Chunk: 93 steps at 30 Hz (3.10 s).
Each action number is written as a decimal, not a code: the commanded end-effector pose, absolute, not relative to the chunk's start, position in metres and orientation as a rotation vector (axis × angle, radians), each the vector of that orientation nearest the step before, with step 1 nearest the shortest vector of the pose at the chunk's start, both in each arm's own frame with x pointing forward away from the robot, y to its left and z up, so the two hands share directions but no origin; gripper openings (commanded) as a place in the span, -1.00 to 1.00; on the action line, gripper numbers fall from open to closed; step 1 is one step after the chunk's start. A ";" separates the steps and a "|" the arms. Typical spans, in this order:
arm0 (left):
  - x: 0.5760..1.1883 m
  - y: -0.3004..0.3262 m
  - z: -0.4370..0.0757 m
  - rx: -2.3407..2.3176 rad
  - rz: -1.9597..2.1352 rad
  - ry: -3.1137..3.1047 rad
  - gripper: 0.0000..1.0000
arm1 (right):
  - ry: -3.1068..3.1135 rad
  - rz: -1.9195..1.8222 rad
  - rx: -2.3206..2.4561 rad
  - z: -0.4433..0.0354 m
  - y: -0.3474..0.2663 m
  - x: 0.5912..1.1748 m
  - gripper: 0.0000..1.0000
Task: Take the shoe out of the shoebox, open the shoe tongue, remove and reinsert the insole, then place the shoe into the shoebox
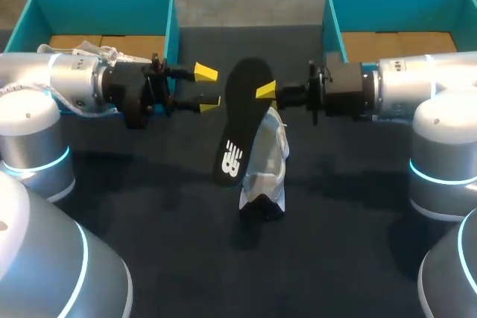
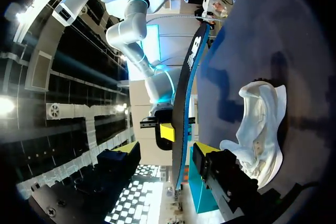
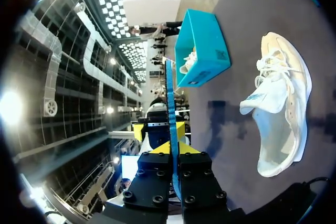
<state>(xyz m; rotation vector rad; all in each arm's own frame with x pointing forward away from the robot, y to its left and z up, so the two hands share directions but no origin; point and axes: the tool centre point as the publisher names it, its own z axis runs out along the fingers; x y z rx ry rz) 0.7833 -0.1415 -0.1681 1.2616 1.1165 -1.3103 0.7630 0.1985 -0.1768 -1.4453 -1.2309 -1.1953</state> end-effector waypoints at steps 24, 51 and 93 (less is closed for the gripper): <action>0.785 -0.160 -0.181 1.246 -1.267 1.104 -0.32 | -1.226 -1.205 -1.440 -0.174 0.225 0.773 -1.00; 0.794 -0.164 -0.183 1.242 -1.251 1.112 -1.00 | -1.224 -1.202 -1.432 -0.177 0.225 0.776 -1.00; 0.737 -0.118 -0.155 1.275 -1.418 1.246 -1.00 | -1.141 -1.141 -1.687 -0.198 0.141 0.736 1.00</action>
